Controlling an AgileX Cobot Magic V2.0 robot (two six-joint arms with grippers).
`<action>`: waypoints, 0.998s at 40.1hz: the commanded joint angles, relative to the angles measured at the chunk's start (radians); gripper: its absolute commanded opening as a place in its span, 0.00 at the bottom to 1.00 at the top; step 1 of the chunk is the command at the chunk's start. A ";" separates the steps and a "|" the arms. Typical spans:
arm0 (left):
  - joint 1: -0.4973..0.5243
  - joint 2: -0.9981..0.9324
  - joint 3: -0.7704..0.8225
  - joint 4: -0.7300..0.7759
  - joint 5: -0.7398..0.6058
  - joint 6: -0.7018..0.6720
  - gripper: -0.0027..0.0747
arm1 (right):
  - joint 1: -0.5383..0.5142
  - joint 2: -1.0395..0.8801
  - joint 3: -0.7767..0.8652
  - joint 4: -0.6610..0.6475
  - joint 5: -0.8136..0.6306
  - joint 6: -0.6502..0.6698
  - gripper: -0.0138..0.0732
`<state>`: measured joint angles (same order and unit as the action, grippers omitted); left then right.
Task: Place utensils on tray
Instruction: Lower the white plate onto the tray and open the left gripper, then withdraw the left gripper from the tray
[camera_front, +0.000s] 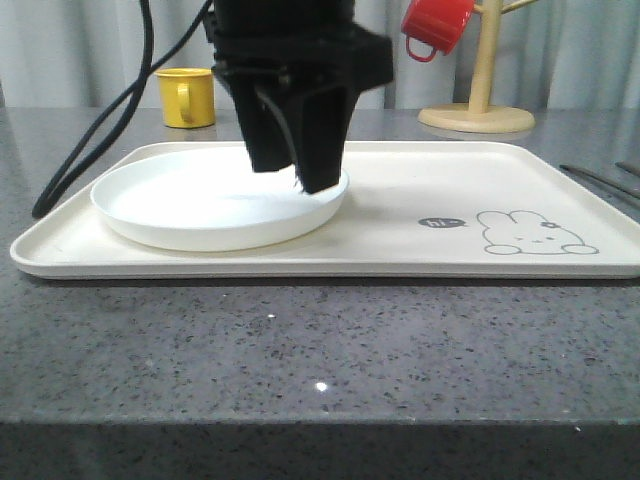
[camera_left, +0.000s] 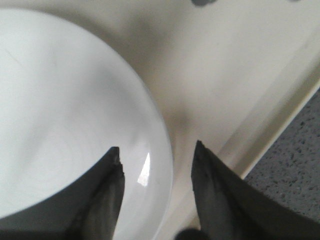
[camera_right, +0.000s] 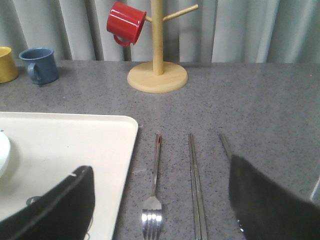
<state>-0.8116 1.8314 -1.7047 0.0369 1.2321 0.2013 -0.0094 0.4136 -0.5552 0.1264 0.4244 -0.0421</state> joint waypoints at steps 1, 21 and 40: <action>0.013 -0.083 -0.063 -0.006 0.038 -0.010 0.40 | -0.006 0.014 -0.036 0.002 -0.073 -0.007 0.83; 0.356 -0.304 -0.018 -0.008 0.036 -0.051 0.01 | -0.006 0.014 -0.036 0.002 -0.073 -0.007 0.83; 0.754 -0.789 0.512 -0.067 -0.415 -0.060 0.01 | -0.006 0.014 -0.036 0.002 -0.073 -0.007 0.83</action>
<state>-0.0860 1.1521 -1.2679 -0.0101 0.9938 0.1503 -0.0094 0.4136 -0.5552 0.1264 0.4244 -0.0421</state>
